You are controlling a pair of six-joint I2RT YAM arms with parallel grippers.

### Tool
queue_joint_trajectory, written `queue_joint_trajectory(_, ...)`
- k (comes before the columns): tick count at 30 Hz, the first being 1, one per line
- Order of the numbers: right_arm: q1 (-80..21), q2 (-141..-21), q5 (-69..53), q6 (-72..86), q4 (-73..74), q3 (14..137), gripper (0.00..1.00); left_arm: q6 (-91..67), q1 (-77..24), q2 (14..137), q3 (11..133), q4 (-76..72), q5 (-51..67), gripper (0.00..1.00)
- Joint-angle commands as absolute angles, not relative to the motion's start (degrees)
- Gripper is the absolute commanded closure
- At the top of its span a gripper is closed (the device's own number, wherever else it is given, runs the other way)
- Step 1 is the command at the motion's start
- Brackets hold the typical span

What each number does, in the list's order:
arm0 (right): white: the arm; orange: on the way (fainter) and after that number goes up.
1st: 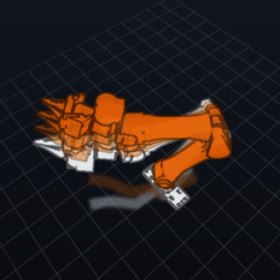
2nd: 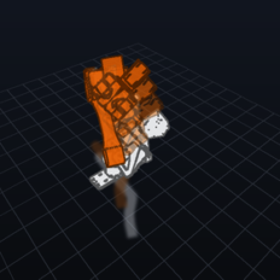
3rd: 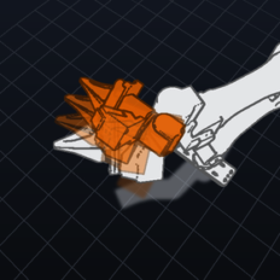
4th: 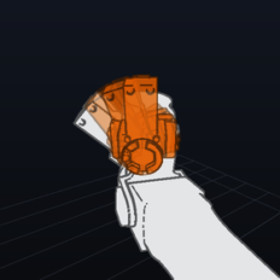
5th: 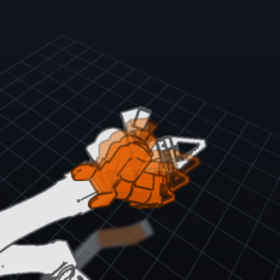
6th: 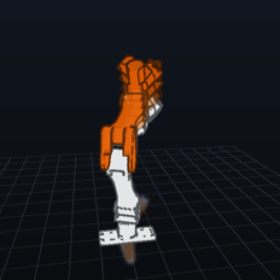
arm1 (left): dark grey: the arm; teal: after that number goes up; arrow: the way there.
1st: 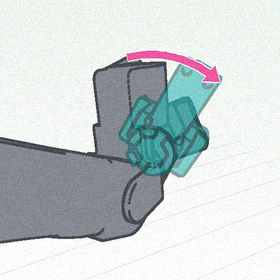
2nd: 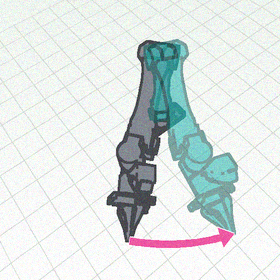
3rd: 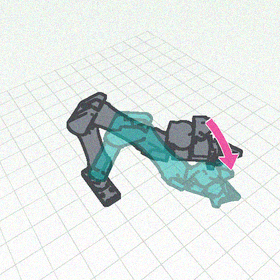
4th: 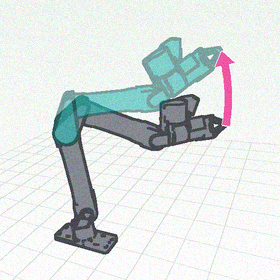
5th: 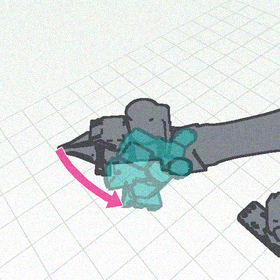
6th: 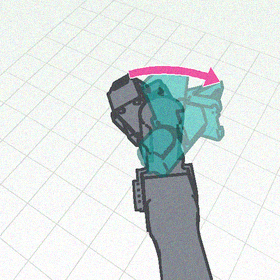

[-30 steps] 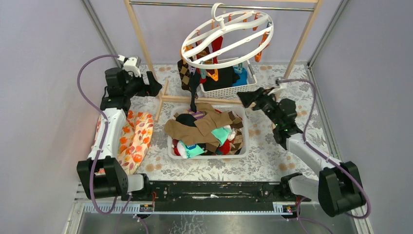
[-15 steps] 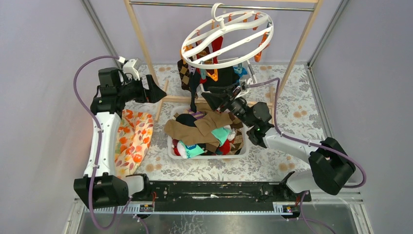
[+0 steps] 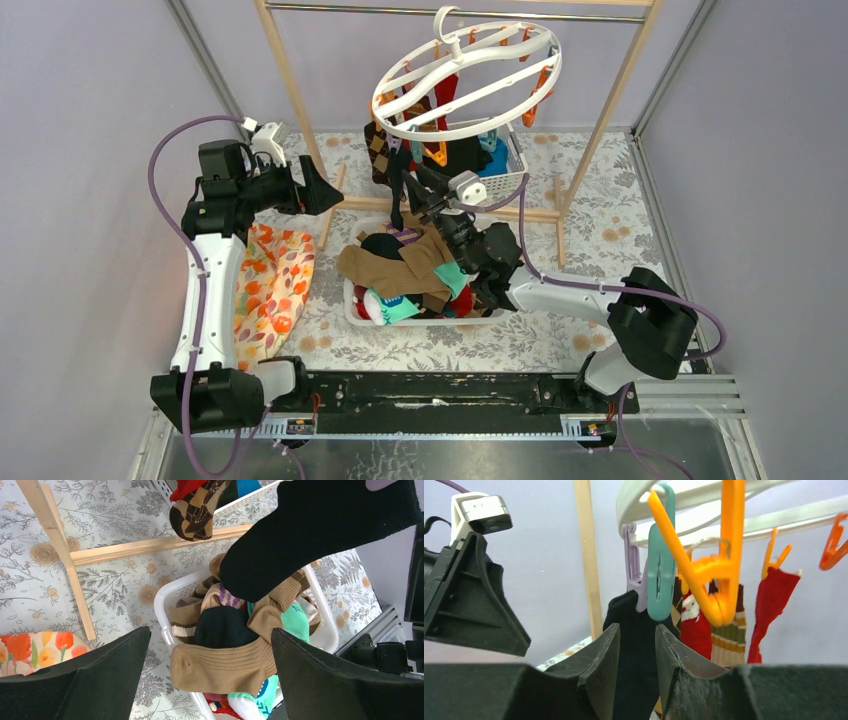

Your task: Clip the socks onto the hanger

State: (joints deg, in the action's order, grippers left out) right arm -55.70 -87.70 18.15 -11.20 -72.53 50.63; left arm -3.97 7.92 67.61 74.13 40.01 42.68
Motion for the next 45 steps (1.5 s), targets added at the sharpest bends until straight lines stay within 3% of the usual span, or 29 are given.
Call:
queue_joint_trajectory(1, -57.1, -88.6, 23.3, -20.6, -78.4, 55.7, 0.61, -4.4, 8.2, 67.1, 75.1, 40.6, 44.2, 0.03)
queue_joint_trajectory(10, -58.0, -89.9, 24.8, -25.3, -77.8, 58.8, 0.70, -4.0, 8.2, 66.9, 75.0, 40.7, 44.6, 0.03)
queue_joint_trajectory(12, -58.1, -90.0, 24.9, -25.9, -77.7, 59.1, 0.68, -3.9, 8.2, 66.8, 74.8, 40.7, 44.9, 0.03)
queue_joint_trajectory(16, -58.6, -90.8, 25.7, -28.0, -78.7, 59.5, 0.49, -3.7, 8.2, 66.3, 74.6, 40.6, 45.3, 0.03)
queue_joint_trajectory(22, -58.8, -91.6, 26.5, -28.7, -80.4, 59.9, 0.50, -3.4, 8.2, 65.5, 74.4, 40.8, 45.8, 0.03)
queue_joint_trajectory(27, -59.0, -92.7, 27.7, -30.3, -83.2, 60.8, 0.63, -3.5, 8.2, 65.1, 74.4, 40.8, 46.1, 0.03)
queue_joint_trajectory(35, -59.9, -91.7, 27.1, -30.6, -83.1, 60.5, 1.00, -4.3, 8.2, 64.1, 75.5, 40.8, 49.0, 0.03)
queue_joint_trajectory(45, -62.5, -92.7, 28.8, -26.7, -82.8, 60.3, 1.00, -14.2, 8.0, 63.7, 83.2, 38.6, 57.5, 0.03)
